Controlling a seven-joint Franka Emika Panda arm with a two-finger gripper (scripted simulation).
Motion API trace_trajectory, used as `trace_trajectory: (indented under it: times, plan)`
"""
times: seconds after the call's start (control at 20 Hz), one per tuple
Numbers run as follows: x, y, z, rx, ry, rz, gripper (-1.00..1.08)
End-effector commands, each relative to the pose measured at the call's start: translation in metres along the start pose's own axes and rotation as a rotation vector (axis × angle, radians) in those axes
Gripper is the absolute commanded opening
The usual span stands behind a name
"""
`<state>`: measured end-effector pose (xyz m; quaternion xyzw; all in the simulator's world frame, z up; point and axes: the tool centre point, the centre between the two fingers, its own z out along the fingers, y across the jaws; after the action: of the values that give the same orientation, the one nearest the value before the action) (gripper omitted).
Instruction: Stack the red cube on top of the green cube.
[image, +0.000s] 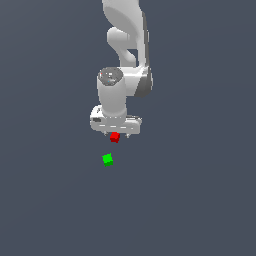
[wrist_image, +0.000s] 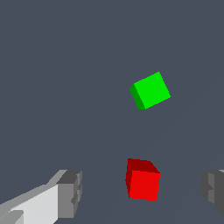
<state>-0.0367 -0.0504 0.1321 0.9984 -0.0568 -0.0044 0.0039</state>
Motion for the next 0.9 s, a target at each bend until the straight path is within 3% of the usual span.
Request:
trace_trajectory:
  times: [0.0, 0.45, 0.85]
  plan:
    - [-0.012, 0.006, 0.012, 0.001, 0.001, 0.024, 1.00]
    - [-0.049, 0.023, 0.050, 0.006, 0.006, 0.101, 1.00]
    - [-0.060, 0.027, 0.062, 0.008, 0.008, 0.123, 1.00]
